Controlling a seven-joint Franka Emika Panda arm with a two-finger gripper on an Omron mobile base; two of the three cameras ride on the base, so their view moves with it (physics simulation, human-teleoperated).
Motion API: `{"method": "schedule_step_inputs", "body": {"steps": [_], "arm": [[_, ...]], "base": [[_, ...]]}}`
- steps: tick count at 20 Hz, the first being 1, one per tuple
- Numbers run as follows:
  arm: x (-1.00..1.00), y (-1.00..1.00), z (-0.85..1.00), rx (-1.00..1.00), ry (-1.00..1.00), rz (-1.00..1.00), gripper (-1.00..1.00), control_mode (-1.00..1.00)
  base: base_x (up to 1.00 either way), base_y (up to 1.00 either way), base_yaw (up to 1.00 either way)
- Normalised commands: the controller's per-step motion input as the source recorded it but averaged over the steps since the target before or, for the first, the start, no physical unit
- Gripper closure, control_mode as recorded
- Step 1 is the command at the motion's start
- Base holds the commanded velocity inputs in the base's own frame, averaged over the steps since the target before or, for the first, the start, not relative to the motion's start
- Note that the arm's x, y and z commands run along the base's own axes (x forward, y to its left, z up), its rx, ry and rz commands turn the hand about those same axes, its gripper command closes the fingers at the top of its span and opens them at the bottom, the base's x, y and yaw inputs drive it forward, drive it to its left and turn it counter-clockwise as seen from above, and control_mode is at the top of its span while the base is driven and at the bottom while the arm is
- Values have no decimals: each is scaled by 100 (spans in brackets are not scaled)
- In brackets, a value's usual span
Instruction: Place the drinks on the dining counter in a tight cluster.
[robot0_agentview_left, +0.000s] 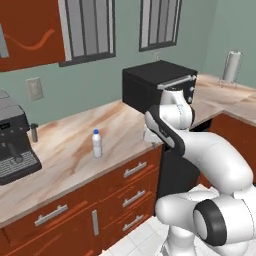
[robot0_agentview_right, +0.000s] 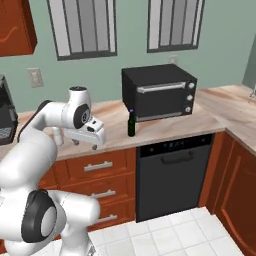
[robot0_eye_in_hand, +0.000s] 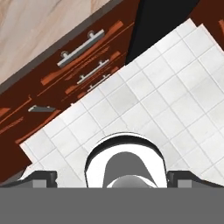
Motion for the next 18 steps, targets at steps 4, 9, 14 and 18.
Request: {"method": "schedule_step_inputs", "body": {"steps": [4,9,14,18], "arm": [[0,0,0,0,0,0,-100,100],[0,0,0,0,0,0,-100,100],[0,0,0,0,0,0,-100,100],[0,0,0,0,0,0,-100,100]], "base": [[39,-37,29],[40,-44,22],[42,-49,16],[39,-52,14]]}}
